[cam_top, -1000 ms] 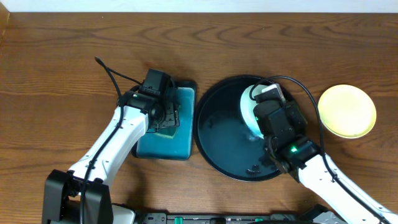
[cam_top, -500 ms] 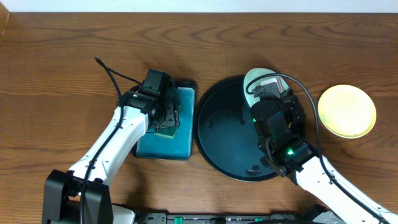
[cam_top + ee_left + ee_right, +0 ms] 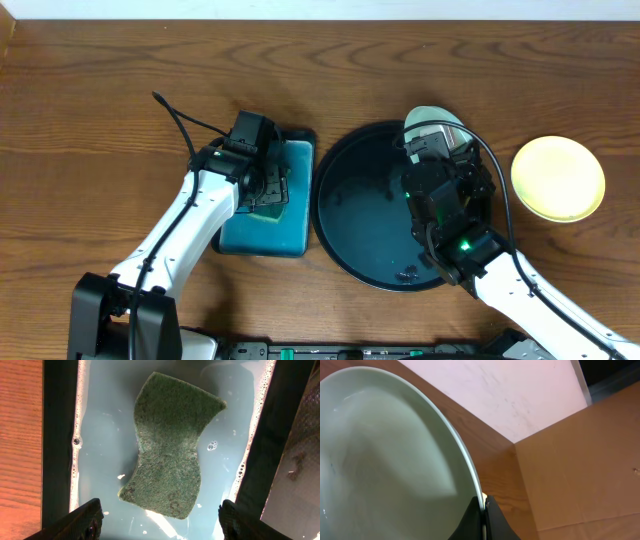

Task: Clean dirty plates on tray and stack at the side

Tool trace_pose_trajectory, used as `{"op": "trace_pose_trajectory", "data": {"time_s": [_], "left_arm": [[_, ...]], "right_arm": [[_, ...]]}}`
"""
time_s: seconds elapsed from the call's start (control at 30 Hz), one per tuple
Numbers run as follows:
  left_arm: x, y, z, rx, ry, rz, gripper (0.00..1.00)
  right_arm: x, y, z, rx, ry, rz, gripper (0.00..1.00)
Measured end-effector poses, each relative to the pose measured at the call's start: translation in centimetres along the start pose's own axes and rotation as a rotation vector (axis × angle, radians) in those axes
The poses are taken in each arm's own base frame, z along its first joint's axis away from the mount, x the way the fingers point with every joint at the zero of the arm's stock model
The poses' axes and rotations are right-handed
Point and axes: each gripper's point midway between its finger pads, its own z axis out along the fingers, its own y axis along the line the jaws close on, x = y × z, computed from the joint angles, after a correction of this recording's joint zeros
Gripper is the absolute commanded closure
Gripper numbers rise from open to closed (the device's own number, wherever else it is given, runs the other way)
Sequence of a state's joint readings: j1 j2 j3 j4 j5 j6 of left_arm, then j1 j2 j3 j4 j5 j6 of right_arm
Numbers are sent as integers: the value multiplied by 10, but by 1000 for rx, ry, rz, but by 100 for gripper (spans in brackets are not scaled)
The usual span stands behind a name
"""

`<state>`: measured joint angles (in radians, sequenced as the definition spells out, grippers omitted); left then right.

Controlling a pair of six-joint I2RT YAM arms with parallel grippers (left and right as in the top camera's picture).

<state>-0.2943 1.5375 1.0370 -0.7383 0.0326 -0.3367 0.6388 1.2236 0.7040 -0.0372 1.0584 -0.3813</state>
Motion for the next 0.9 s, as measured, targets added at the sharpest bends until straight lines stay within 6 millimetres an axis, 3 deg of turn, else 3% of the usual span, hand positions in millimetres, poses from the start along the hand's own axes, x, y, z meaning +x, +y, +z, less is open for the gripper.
{"op": "trace_pose_trajectory", "data": {"time_s": [0.9], "left_arm": [[0,0,0,0,0,0,24]], "right_arm": [[-7,0,0,-4,-25,-98,99]]}}
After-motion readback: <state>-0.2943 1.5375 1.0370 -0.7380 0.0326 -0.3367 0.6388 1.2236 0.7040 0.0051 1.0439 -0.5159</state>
